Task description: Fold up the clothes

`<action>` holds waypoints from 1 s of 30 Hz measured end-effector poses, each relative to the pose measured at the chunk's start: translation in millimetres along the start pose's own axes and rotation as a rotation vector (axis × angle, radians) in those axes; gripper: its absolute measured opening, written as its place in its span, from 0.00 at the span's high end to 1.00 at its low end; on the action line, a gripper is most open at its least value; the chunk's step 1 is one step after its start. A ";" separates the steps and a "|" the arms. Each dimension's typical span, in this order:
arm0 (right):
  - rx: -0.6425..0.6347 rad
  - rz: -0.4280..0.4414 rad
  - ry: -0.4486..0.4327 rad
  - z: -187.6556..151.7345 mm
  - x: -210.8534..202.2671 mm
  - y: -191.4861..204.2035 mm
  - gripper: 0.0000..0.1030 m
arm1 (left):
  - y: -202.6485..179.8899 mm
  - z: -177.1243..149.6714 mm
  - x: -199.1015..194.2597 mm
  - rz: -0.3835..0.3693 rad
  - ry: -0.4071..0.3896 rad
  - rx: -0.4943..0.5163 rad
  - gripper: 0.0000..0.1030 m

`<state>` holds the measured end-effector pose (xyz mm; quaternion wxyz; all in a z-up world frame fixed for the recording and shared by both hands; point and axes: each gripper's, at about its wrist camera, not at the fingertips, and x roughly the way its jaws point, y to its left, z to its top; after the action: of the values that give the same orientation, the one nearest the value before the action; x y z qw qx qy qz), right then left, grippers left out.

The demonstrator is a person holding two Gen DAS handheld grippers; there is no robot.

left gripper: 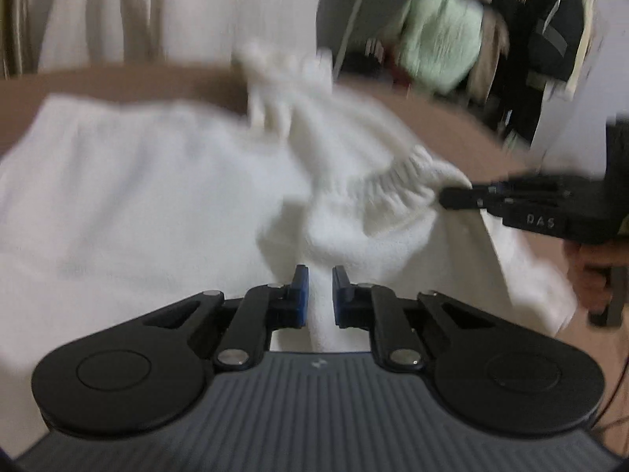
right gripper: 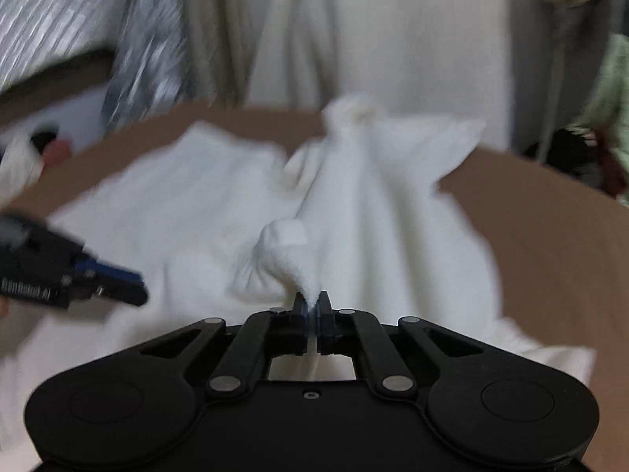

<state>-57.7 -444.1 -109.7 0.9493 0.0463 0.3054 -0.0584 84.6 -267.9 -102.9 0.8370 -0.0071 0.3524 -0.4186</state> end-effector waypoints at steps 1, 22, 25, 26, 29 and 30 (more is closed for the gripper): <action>0.006 -0.052 -0.030 4.8 -7.3 -2.5 0.95 | 2.4 3.9 -0.4 0.002 -0.023 -0.030 0.87; 0.191 -0.192 0.033 1.2 5.6 -51.2 0.67 | -49.8 -45.4 36.8 0.054 0.329 0.180 0.54; 0.287 -0.151 -0.004 8.4 -10.3 -63.9 0.67 | -42.4 -33.8 29.4 0.039 0.318 0.158 0.54; 0.325 -0.135 0.000 11.7 -14.2 -70.5 0.66 | -40.2 -24.7 24.3 0.047 0.291 0.172 0.55; 0.414 0.048 0.157 24.7 -8.7 -92.7 0.67 | -27.8 20.1 -2.6 0.095 0.160 0.216 0.52; 0.419 0.070 0.250 29.1 -2.3 -97.8 0.67 | -21.7 36.9 -6.9 0.093 0.141 0.224 0.51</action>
<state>-56.4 -544.3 -89.9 0.8753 0.2594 0.4000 -0.0813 88.6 -287.6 -64.5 0.8241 0.1322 0.3616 -0.4154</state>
